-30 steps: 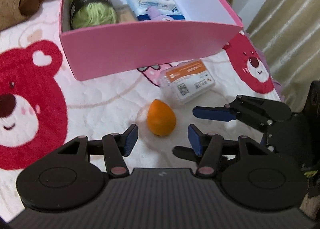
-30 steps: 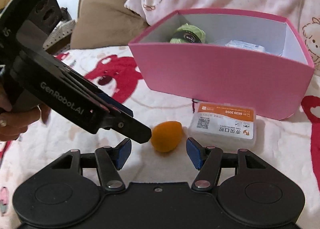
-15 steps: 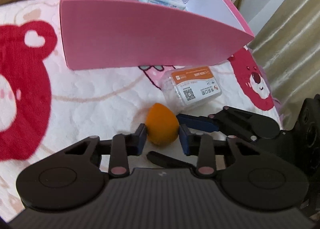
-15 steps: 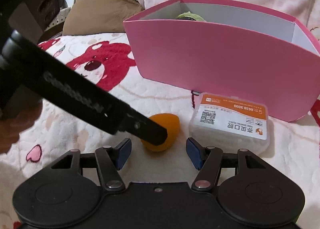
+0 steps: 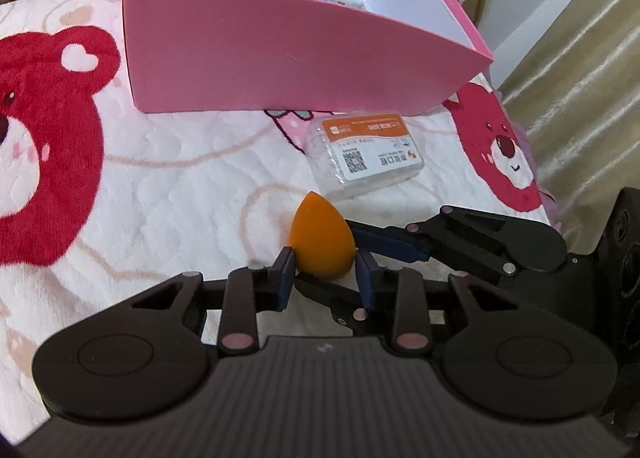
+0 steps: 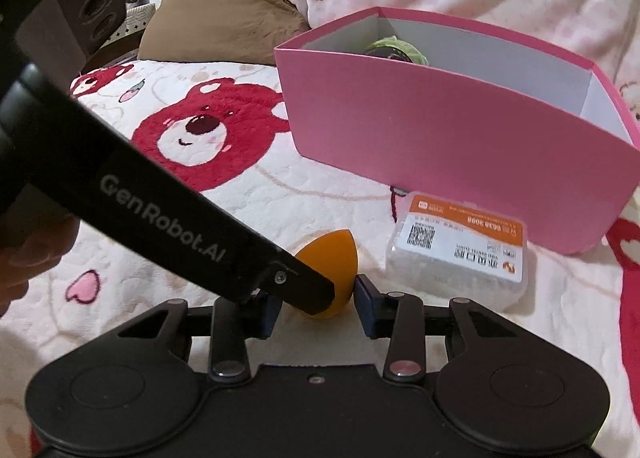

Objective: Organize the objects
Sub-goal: 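Lift the orange sponge with the left tool and carry it into the box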

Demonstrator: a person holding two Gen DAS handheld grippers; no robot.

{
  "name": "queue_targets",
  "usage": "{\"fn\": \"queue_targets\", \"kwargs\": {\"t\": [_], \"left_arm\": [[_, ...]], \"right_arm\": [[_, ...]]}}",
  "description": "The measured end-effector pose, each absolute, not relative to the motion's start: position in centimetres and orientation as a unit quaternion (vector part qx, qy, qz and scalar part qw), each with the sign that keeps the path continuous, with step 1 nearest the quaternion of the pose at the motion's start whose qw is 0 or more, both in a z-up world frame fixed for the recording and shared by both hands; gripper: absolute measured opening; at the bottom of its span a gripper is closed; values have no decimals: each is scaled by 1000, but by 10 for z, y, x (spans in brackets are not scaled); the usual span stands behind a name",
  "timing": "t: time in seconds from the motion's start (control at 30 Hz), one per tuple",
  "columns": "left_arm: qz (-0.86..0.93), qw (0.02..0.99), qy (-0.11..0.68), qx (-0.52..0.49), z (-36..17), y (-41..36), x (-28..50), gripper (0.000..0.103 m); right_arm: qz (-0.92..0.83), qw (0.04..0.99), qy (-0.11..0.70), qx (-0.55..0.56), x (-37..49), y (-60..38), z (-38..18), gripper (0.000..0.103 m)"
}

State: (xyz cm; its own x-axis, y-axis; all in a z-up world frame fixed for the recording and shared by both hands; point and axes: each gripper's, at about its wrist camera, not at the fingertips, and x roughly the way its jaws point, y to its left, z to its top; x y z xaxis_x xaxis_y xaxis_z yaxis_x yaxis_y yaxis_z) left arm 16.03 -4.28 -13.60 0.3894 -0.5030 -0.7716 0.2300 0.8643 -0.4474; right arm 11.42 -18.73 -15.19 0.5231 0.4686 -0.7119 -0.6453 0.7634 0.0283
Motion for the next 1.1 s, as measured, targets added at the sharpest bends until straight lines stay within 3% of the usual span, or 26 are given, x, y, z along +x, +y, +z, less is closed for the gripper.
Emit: {"fn": "queue_targets", "kwargs": {"t": [0.7,1.1], "left_arm": [[-244,844,462,-118,-66,-45,103,31],[-254,845,460,-98,14,-45,145,31]], "right_arm": [[295,886,335,-121,54,-186,-88,43],[300,899,306,-96,89,-186,-16,43]]}}
